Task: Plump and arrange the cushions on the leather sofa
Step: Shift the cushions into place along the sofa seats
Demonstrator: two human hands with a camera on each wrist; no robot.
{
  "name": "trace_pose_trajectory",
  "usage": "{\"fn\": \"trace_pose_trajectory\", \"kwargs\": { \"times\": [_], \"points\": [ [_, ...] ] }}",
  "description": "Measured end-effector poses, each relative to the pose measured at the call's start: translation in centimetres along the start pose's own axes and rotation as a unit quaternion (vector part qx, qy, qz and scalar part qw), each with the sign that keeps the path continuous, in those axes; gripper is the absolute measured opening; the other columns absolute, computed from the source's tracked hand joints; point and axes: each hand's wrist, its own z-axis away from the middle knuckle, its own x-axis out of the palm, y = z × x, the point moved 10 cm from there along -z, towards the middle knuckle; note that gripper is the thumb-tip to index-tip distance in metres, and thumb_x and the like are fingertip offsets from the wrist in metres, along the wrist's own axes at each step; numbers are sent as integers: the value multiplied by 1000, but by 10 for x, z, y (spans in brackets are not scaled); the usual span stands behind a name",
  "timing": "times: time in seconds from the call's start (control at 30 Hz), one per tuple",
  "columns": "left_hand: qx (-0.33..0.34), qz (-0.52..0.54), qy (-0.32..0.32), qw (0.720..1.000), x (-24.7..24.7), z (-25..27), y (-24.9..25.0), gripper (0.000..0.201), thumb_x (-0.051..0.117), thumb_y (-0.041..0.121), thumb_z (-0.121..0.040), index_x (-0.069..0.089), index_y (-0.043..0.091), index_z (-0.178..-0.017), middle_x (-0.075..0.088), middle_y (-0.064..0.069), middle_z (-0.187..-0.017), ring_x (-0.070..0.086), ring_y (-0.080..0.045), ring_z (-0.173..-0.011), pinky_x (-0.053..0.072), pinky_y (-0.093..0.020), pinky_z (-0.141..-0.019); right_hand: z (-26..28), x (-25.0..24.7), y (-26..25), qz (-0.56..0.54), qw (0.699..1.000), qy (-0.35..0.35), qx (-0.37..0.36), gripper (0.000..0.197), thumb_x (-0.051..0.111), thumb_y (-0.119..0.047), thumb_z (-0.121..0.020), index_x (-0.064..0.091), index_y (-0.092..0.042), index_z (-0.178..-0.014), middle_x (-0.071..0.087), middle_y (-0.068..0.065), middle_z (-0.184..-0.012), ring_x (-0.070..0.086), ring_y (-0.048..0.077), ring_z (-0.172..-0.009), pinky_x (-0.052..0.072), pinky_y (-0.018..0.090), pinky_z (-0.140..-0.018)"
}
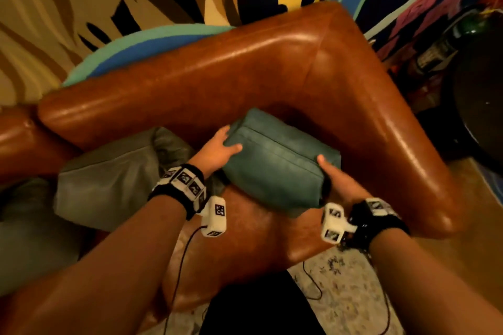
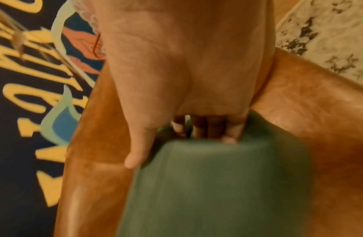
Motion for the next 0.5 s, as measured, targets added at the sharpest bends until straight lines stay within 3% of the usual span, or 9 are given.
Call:
{"fn": "trace_pose_trajectory", "kwargs": {
  "times": [0.07, 0.1, 0.17, 0.23, 0.3, 0.33, 0.4, 0.47, 0.5],
  "points": [
    [-4, -139, 12, 990, 3, -7, -3, 47, 69, 32, -85, 62, 9, -125, 68, -10, -125, 66, -28, -112, 51, -47, -102, 5, -3, 5, 21, 997, 47, -52, 41, 75, -32, -86, 66, -15, -122, 74, 13, -115, 73, 27, -102, 60, 41, -82],
    [4, -157, 17, 987, 6, -11, -2, 41, 68, 33, -83, 66, 8, -114, 72, -15, -115, 69, -33, -105, 54, -51, -96, 8, -6, 3, 26, 994, 74, -77, 47, 81, -30, -80, 67, -12, -121, 73, 16, -117, 73, 29, -101, 59, 45, -87],
    [27, -89, 16, 996, 20, -13, 15, 28, 65, 28, -88, 68, 10, -108, 74, -16, -110, 71, -34, -102, 55, -55, -93, 17, -18, -5, 9, 988, 102, -116, 46, 82, -24, -79, 68, -7, -119, 73, 18, -114, 73, 32, -100, 58, 48, -89],
    [54, -63, 9, 997, 37, -20, 31, 26, 62, 30, -96, 65, 18, -119, 71, -8, -121, 66, -28, -114, 51, -53, -102, 27, -34, -2, -25, 984, 116, -132, 37, 78, -18, -84, 68, -8, -118, 75, 13, -109, 73, 29, -99, 59, 44, -85],
    [63, -163, -4, 985, 58, -31, 34, 57, 58, 58, -91, 53, 27, -138, 56, -5, -145, 48, -32, -137, 34, -57, -115, 37, -51, 17, -48, 978, 162, -121, 36, 81, -17, -81, 70, -10, -114, 77, 9, -106, 75, 25, -95, 60, 40, -79],
    [54, -252, -14, 966, 70, -33, 30, 68, 56, 60, -90, 40, 31, -149, 40, -7, -157, 31, -37, -147, 22, -59, -120, 38, -60, 33, -46, 975, 190, -105, 42, 85, -21, -76, 71, -9, -114, 77, 10, -106, 75, 26, -94, 60, 41, -78],
    [47, -344, -30, 937, 89, -26, 24, 79, 58, 44, -96, 13, 28, -160, 9, -13, -168, 2, -42, -153, 8, -56, -123, 38, -74, 62, -37, 968, 236, -71, 68, 94, -37, -59, 68, -7, -114, 75, 15, -109, 73, 31, -97, 60, 49, -83],
    [72, -296, -20, 952, 89, -11, 27, 85, 62, 35, -97, 6, 25, -161, -2, -16, -168, -4, -36, -154, 8, -46, -123, 50, -84, 62, -7, 949, 303, -83, 89, 96, -46, -50, 56, -4, -117, 69, 14, -110, 70, 31, -97, 58, 46, -85],
    [96, -252, 6, 963, 80, -7, 28, 85, 63, 33, -97, 9, 23, -161, 0, -16, -168, 0, -32, -155, 10, -37, -122, 65, -87, 51, 39, 929, 355, -97, 87, 95, -40, -55, 48, -6, -119, 64, 11, -111, 65, 29, -97, 54, 43, -86]
  ]
}}
